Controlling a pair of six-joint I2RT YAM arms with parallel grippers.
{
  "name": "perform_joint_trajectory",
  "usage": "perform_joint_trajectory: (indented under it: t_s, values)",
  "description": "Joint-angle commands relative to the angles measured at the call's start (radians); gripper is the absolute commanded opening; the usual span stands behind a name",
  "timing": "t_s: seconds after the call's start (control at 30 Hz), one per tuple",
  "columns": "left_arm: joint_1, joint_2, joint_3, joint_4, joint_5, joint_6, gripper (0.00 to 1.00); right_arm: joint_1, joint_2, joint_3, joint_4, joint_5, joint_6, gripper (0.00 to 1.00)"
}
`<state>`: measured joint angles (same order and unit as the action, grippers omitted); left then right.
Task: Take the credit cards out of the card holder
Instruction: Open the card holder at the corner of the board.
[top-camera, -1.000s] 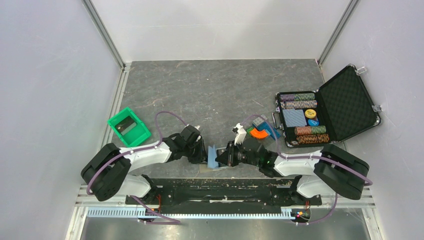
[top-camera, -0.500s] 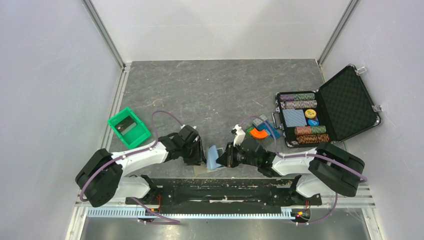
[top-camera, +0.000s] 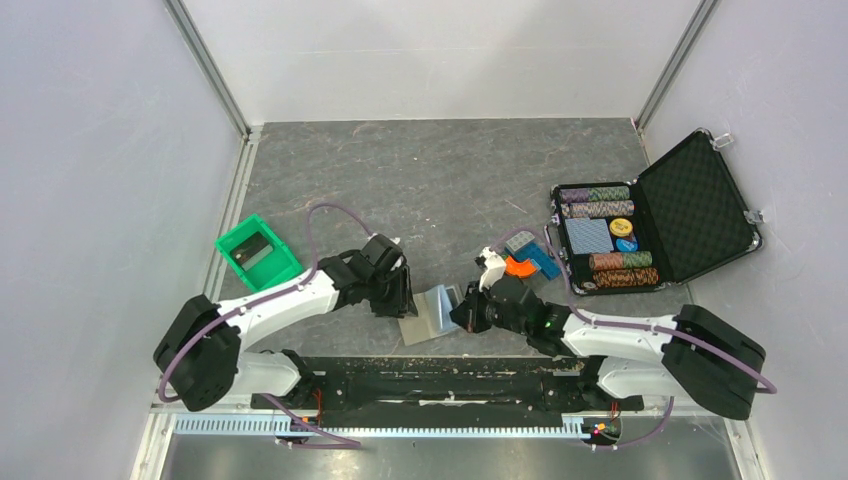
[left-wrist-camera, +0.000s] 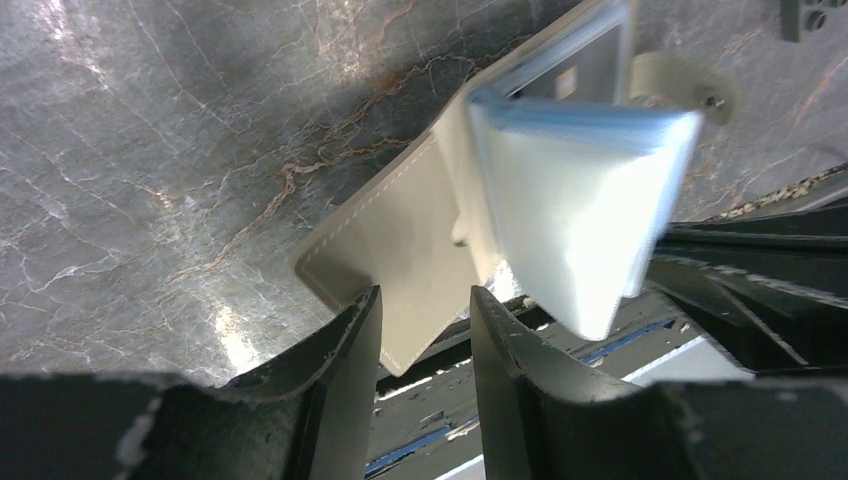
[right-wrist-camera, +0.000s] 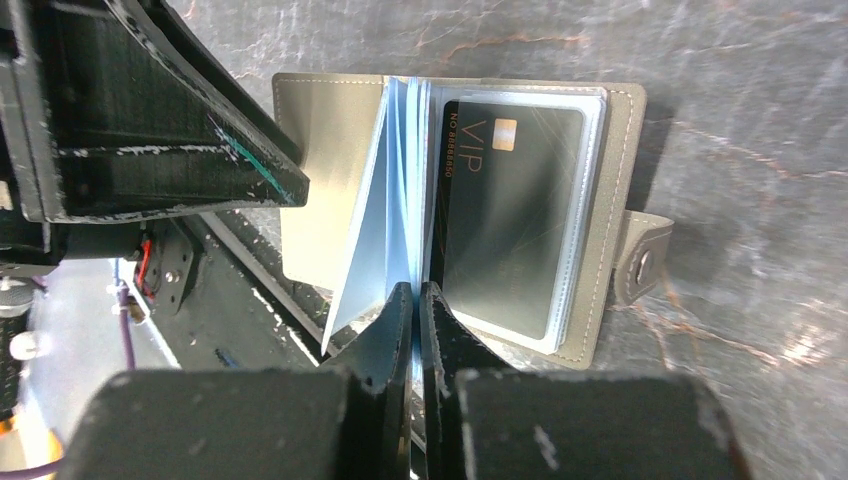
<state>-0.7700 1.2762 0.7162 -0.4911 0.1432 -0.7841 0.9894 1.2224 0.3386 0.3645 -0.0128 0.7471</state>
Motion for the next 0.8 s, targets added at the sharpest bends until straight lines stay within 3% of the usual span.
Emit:
perform_joint_trajectory:
  t_s: [0.0,0.2,0.3,0.37,0.53,0.67,0.77]
  values:
    - [0.003,0.061,0.002,0.038,0.038,0.064,0.45,-0.007,-0.055,0.022,-0.075,0.093,-0.037,0.00]
    - [0.003,0.142,-0.031,0.118,0.050,0.066,0.46,-0.009,-0.041,0.042,-0.116,0.113,-0.022,0.00]
    - [0.003,0.169,-0.039,0.135,0.053,0.067,0.46,-0.009,-0.044,0.053,-0.114,0.095,-0.014,0.18]
    - [0.003,0.177,-0.042,0.142,0.053,0.069,0.45,-0.009,-0.047,0.062,-0.093,0.069,-0.025,0.23]
    - [0.003,0.180,-0.038,0.148,0.042,0.075,0.46,-0.009,-0.060,0.047,-0.012,0.043,-0.017,0.21]
    - [0.003,0.183,-0.031,0.144,0.039,0.077,0.46,-0.009,-0.038,0.047,0.022,0.017,-0.010,0.31]
    - [0.003,0.171,-0.034,0.150,0.039,0.071,0.45,-0.009,-0.023,0.039,0.063,-0.015,0.000,0.30]
